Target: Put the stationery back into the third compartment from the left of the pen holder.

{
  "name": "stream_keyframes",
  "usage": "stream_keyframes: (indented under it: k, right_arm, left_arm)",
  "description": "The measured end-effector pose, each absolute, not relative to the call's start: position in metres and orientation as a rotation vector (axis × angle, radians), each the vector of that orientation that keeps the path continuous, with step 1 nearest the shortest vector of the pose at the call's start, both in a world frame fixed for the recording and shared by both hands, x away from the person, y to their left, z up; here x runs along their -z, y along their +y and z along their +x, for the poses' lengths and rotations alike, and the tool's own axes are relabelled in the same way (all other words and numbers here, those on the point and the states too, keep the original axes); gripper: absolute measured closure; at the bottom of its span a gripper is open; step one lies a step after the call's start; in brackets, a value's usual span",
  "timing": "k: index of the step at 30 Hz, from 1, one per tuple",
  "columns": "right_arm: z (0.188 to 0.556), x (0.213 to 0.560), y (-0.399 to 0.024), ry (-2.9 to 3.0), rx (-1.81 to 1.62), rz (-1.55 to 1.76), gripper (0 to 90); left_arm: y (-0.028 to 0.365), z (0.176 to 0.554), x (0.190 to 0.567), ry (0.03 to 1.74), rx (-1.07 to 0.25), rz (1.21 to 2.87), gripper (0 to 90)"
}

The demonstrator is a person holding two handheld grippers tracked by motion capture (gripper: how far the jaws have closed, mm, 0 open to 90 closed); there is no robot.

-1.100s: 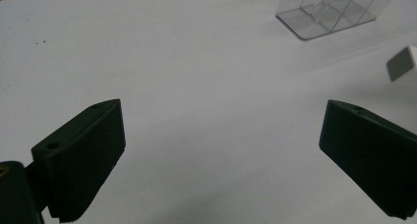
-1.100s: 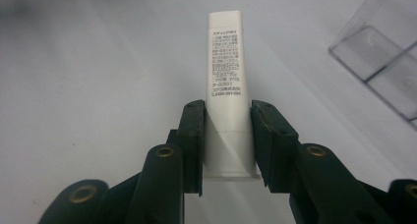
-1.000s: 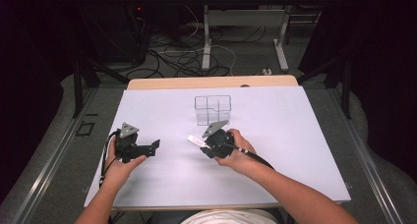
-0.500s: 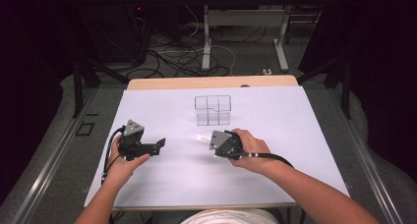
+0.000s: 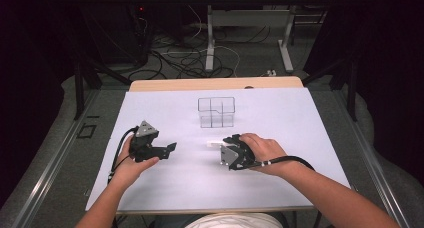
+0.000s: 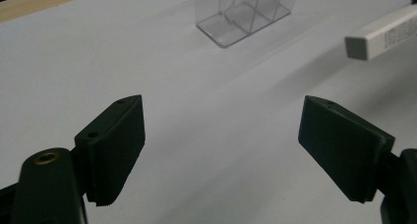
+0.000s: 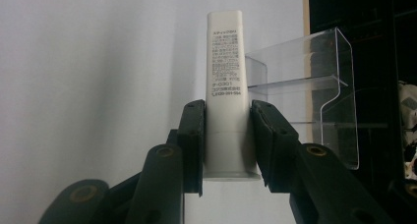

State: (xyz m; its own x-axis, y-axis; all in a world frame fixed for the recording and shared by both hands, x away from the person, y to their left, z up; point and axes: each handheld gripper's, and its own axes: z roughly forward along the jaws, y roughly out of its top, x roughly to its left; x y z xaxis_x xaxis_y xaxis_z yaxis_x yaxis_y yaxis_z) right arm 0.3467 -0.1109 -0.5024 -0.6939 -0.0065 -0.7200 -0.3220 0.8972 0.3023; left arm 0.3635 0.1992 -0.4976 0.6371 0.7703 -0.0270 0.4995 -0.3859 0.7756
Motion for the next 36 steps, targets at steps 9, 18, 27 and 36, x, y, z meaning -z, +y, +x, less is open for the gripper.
stream_keyframes:
  k: [9,18,27,36]
  right_arm:
    - [0.338,0.504,-0.112,2.224,-0.456,-0.407,67.4]
    - [0.326,0.503,-0.110,2.175,-0.414,-0.545,67.4]
    - [0.316,0.500,-0.102,2.137,-0.381,-0.675,67.4]
    - [0.314,0.502,-0.100,2.125,-0.366,-0.696,67.4]
  left_arm:
    - [0.176,0.370,0.493,0.820,-0.337,2.199,26.1]
    - [0.156,0.371,0.489,0.717,-0.217,2.252,30.8]
    - [0.144,0.374,0.484,0.596,-0.160,2.281,34.7]
    - [0.129,0.376,0.475,0.487,-0.096,2.368,41.7]
